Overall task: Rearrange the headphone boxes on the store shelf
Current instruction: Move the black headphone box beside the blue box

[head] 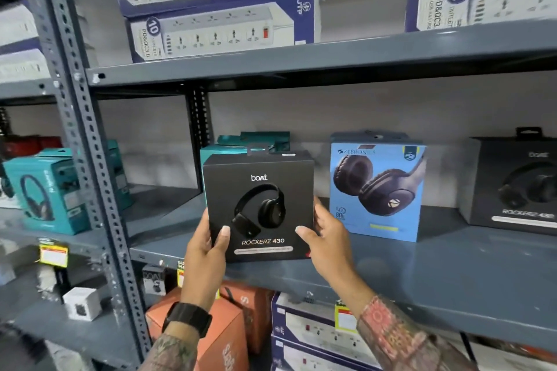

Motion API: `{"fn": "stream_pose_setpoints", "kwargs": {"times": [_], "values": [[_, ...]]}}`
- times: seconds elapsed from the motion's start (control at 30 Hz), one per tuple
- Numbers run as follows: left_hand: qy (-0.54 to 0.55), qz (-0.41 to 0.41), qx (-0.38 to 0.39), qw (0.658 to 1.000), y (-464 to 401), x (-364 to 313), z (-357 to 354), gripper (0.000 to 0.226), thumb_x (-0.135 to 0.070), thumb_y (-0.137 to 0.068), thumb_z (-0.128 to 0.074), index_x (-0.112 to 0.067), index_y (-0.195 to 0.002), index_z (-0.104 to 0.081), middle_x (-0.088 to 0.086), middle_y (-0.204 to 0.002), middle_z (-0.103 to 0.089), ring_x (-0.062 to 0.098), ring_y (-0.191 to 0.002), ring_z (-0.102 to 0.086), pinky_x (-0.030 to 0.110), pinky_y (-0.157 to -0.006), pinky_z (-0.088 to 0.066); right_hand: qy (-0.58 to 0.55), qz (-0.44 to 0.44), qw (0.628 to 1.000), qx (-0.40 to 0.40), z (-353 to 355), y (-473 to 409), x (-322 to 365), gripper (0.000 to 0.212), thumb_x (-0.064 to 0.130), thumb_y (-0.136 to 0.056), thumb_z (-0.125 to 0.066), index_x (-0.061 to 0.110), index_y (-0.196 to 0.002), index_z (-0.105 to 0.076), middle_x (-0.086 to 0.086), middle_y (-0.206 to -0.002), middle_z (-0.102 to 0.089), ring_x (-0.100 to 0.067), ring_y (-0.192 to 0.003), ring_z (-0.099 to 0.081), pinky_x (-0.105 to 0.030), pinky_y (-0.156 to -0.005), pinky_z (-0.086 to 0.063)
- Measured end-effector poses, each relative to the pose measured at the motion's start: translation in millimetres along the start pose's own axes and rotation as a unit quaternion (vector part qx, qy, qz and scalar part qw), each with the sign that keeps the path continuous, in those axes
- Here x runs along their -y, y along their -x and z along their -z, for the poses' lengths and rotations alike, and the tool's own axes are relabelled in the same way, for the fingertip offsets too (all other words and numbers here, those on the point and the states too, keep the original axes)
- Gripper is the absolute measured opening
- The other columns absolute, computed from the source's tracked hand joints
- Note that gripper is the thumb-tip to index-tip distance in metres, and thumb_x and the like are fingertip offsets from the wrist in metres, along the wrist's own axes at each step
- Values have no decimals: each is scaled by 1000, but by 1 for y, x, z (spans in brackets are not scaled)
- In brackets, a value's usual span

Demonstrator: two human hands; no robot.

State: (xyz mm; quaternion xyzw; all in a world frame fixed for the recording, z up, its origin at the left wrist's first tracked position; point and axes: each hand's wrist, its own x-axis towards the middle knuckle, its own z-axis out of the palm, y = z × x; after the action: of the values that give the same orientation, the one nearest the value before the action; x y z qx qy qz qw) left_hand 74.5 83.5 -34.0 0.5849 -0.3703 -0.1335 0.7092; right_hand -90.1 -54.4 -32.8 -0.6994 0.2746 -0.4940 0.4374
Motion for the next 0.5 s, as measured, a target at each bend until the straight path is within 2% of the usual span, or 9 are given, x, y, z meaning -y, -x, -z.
{"fn": "stream_pose_setpoints", "kwargs": {"times": [0.07,0.1,0.2,0.27,0.4,0.5], "values": [[6,1,-5,1000,6,-5,-6,58,-4,-110,-54,-33,-160,-51,-11,-151,-69,9,-141,-63,46,-126,-45,13,14,1000,-11,12,8,10,80,-3,-90,-68,60,-137,-52,48,-127,-65,15,-126,-61,-33,-119,-48],[7,-5,-6,1000,10,-10,-9,58,-6,-110,-55,-34,-160,-51,-11,-149,-70,9,-140,-65,43,-124,-47,15,24,999,-17,21,13,14,81,-4,-90,-68,62,-135,-53,50,-126,-64,16,-125,-61,-32,-118,-48],[-1,-24,12,1000,23,-28,-28,58,-8,-109,-58,-35,-159,-52,-13,-147,-72,7,-137,-66,37,-118,-51,2,36,999,-40,56,31,26,79,-1,-93,-68,43,-155,-51,27,-143,-67,0,-133,-64,-46,-116,-52],[-2,-39,30,999,32,-40,-45,57,-10,-108,-60,-33,-160,-52,-14,-148,-71,3,-137,-66,37,-120,-49,-1,34,998,-58,83,41,34,79,1,-95,-68,44,-158,-45,18,-146,-68,-7,-133,-66,-52,-114,-53],[0,-81,76,994,48,-54,-102,55,-10,-105,-64,-25,-158,-56,-13,-147,-72,4,-138,-66,39,-124,-47,25,34,994,-104,154,57,46,79,-1,-97,-65,46,-158,-44,13,-143,-72,-10,-129,-70,-52,-112,-54],[1,-93,124,988,63,-60,-157,58,-8,-104,-66,-28,-158,-56,-20,-140,-75,1,-134,-68,37,-123,-47,61,19,987,-147,216,66,43,79,0,-98,-66,47,-157,-45,14,-140,-73,-14,-129,-70,-54,-113,-53]]}}
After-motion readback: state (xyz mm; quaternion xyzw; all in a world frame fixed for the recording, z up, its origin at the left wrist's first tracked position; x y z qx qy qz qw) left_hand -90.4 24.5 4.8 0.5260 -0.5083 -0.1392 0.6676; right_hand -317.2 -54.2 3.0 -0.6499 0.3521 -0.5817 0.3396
